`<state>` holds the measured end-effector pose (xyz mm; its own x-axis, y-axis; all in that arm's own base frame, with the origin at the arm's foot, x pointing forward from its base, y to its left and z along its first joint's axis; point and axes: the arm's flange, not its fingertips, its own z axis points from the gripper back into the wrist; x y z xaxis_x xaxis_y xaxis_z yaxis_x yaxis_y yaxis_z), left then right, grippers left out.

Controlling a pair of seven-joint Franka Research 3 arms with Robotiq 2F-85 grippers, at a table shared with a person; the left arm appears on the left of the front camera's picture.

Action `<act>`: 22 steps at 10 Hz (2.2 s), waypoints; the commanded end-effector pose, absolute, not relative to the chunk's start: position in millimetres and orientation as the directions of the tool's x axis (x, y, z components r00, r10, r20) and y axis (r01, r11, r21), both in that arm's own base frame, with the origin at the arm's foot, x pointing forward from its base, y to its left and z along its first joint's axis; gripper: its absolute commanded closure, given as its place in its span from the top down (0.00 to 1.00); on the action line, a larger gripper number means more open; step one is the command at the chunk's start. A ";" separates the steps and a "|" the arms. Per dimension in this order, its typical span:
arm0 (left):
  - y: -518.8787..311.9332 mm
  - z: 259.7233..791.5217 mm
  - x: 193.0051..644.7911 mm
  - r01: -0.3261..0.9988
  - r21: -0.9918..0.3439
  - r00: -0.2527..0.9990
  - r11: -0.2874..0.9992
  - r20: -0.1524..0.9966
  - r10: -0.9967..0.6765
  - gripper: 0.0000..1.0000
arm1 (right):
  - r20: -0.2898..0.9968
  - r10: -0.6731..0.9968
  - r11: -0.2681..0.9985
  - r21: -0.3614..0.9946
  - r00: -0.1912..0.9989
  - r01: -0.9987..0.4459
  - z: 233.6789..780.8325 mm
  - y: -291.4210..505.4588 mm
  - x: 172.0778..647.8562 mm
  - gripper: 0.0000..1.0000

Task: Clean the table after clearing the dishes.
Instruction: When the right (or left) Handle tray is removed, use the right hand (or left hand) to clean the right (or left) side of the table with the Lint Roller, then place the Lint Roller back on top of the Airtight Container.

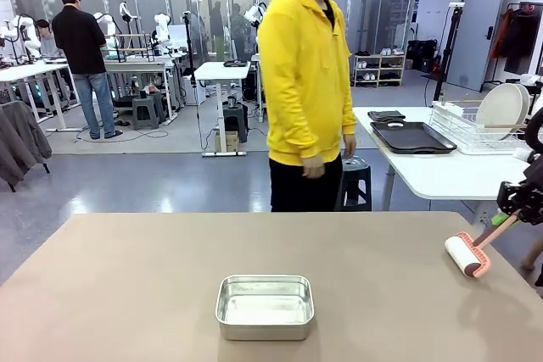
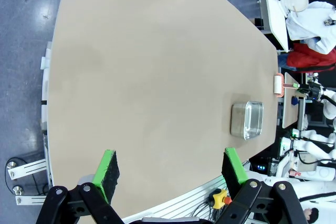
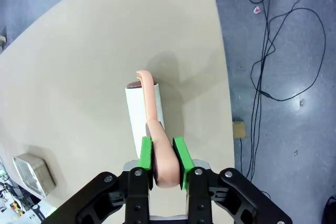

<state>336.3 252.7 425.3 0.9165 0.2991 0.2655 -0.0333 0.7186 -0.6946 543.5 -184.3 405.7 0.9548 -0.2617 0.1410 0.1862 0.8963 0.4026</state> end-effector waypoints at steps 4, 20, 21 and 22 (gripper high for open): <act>252.9 427.5 334.2 -0.030 -0.699 0.916 0.715 0.266 0.299 1.00 | 0.205 -0.170 0.925 0.370 0.964 0.084 422.6 -165.0 520.4 0.22; 252.9 427.5 334.2 -0.030 -0.699 0.916 0.715 0.266 0.299 1.00 | 0.363 -0.046 0.951 0.302 0.931 -0.070 531.9 -120.9 487.4 0.22; 252.9 427.5 334.2 -0.030 -0.699 0.916 0.715 0.266 0.299 1.00 | 0.363 -0.046 0.951 0.302 0.931 -0.070 531.9 -120.9 487.4 0.22; 252.9 427.5 334.2 -0.030 -0.699 0.916 0.715 0.266 0.299 1.00 | 0.363 -0.046 0.951 0.302 0.931 -0.070 531.9 -120.9 487.4 0.22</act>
<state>336.3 252.5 425.6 0.9165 0.2986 0.2662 -0.0325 0.7188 -0.6945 487.3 -122.8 527.2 0.9339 -0.0463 0.3545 -0.0680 0.9505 0.3032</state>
